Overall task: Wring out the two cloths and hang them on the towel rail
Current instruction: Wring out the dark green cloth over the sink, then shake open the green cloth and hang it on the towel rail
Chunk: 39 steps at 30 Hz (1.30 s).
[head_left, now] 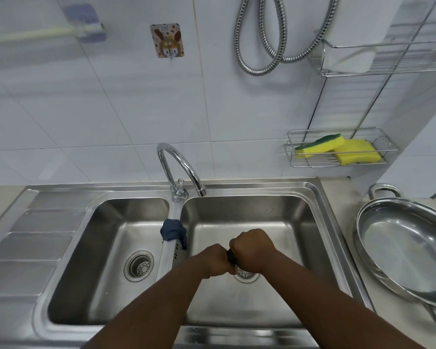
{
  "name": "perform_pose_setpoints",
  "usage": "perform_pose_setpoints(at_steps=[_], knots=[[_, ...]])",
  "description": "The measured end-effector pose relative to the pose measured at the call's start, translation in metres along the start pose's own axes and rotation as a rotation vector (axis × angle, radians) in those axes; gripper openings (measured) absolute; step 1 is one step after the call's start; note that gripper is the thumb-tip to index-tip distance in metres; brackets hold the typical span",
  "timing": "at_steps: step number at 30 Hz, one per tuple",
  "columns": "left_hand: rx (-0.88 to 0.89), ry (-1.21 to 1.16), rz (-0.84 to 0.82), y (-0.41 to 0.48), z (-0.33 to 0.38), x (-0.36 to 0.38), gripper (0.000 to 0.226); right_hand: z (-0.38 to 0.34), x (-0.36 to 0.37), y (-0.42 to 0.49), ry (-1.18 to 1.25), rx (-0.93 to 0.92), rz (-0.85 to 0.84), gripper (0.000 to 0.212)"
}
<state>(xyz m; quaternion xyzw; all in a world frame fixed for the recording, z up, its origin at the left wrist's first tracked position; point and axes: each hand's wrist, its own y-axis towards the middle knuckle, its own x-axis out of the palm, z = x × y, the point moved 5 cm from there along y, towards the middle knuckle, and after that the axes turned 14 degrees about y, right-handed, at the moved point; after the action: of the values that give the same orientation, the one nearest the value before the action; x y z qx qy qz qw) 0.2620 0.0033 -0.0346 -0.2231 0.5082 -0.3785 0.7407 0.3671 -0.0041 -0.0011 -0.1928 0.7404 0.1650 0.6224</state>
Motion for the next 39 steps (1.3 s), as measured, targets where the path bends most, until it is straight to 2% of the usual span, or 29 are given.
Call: perform_pose_setpoints(at_steps=[1, 4, 7, 9, 11, 14, 17, 19, 22, 25, 28, 30, 32, 34, 36, 39], knots=[[0.037, 0.057, 0.068, -0.001, 0.001, -0.003, 0.021, 0.004, -0.001, 0.002, 0.082, 0.042, -0.023, 0.022], [0.141, 0.208, 0.189, -0.008, -0.002, -0.013, 0.040, 0.019, 0.004, -0.004, 0.517, 0.256, -0.234, 0.055], [0.212, 0.164, 0.144, -0.017, -0.014, -0.024, 0.042, 0.020, -0.001, -0.013, 0.883, 0.297, -0.157, 0.057], [0.239, 0.043, 0.094, -0.025, -0.020, -0.032, 0.043, 0.018, -0.003, -0.016, 0.928, 0.313, -0.025, 0.044], [0.244, -0.138, 0.073, -0.033, -0.028, -0.038, 0.034, 0.014, -0.003, -0.017, 0.931, 0.358, 0.087, 0.032], [0.273, -0.356, 0.145, -0.043, -0.047, -0.049, 0.025, 0.000, 0.000, -0.016, 1.028, 0.507, 0.160, 0.020], [0.309, -0.539, 0.256, -0.056, -0.071, -0.063, 0.033, -0.021, -0.003, -0.009, 1.135, 0.630, 0.274, 0.011], [0.331, -0.654, 0.318, -0.069, -0.087, -0.076, 0.038, -0.043, -0.010, 0.001, 1.210, 0.640, 0.339, 0.014], [0.393, -0.794, 0.373, -0.087, -0.106, -0.097, 0.036, -0.083, -0.026, 0.021, 1.258, 0.557, 0.385, 0.010], [0.430, -0.917, 0.377, -0.102, -0.123, -0.118, 0.041, -0.115, -0.041, 0.040, 1.170, 0.491, 0.440, 0.014], [0.460, -0.798, 0.381, -0.111, -0.146, -0.137, 0.056, -0.132, -0.062, 0.055, 1.040, 0.485, 0.597, 0.010], [0.489, -0.570, 0.407, -0.118, -0.166, -0.148, 0.059, -0.142, -0.078, 0.065, 1.036, 0.484, 0.650, 0.010], [0.505, -0.284, 0.436, -0.127, -0.183, -0.158, 0.055, -0.152, -0.090, 0.075, 1.155, 0.490, 0.651, 0.015], [0.559, -0.101, 0.423, -0.135, -0.197, -0.163, 0.046, -0.166, -0.101, 0.089, 1.206, 0.461, 0.588, 0.019], [0.625, -0.032, 0.385, -0.145, -0.207, -0.171, 0.031, -0.180, -0.110, 0.105, 1.136, 0.420, 0.508, 0.016], [0.654, -0.227, 0.332, -0.161, -0.220, -0.184, 0.018, -0.199, -0.122, 0.127, 1.051, 0.368, 0.425, 0.008]])
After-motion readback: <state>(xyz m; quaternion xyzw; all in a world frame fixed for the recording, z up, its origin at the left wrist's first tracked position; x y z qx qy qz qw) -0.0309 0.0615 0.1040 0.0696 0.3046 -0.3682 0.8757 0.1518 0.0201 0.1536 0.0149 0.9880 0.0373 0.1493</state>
